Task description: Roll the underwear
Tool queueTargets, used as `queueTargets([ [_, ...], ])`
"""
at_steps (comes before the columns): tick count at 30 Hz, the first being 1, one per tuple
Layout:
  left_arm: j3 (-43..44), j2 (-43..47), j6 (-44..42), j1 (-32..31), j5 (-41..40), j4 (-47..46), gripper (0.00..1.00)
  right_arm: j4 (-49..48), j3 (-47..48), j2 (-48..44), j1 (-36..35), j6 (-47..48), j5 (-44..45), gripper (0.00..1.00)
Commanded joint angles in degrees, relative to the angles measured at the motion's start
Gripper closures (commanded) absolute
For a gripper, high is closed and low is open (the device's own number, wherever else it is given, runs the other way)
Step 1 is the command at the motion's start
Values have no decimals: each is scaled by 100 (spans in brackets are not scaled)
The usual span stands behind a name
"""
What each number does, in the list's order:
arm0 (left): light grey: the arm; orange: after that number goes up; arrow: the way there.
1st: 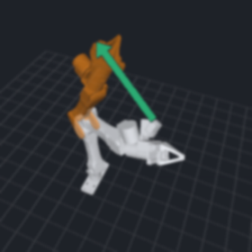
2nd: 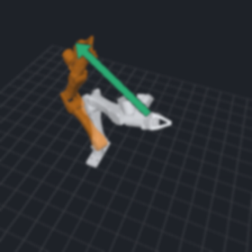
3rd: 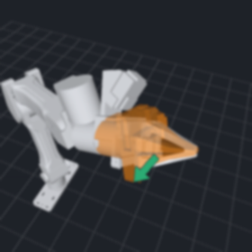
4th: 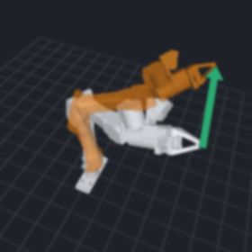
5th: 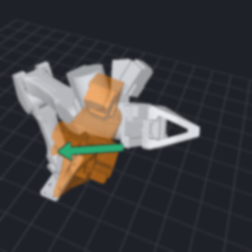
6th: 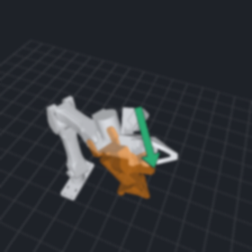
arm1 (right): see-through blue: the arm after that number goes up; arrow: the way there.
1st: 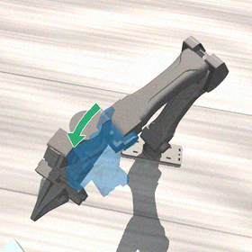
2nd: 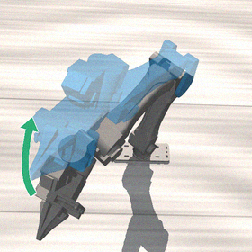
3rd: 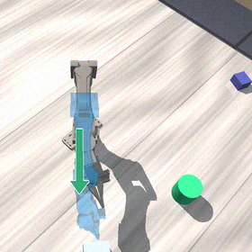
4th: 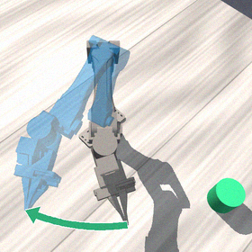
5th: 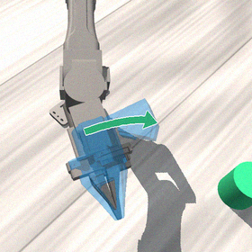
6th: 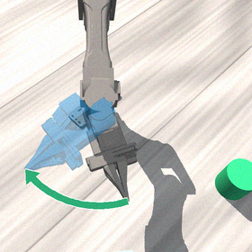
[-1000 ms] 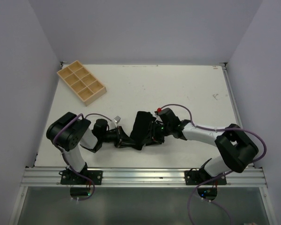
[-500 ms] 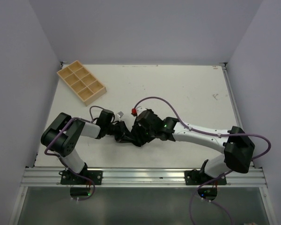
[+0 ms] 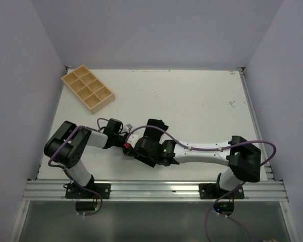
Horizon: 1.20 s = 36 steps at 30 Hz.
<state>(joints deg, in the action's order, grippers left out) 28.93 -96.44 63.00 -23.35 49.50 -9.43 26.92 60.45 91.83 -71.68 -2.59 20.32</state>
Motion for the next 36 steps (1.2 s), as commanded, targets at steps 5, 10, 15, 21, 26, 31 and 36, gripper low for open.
queueTargets([
  [5, 69, -41, 318, 112, 482, 204, 100, -178, 433, 194, -329, 760, 403, 38],
  [10, 43, -24, 265, 164, 517, 328, 100, -99, 600, 396, -496, 1023, 421, 37],
  [15, 34, -32, 265, 200, 526, 389, 100, 33, 723, 607, -592, 1155, 403, 37],
  [21, 69, -59, 265, 235, 544, 468, 100, 121, 811, 836, -602, 1269, 508, 37],
  [26, 78, -76, 265, 226, 561, 486, 100, 182, 907, 1082, -602, 1384, 692, 37],
  [31, 96, -76, 230, 226, 561, 574, 100, 121, 943, 1214, -602, 1489, 1018, 38],
  [36, 166, -85, 169, 226, 526, 714, 100, 94, 969, 1328, -602, 1612, 1343, 40],
])
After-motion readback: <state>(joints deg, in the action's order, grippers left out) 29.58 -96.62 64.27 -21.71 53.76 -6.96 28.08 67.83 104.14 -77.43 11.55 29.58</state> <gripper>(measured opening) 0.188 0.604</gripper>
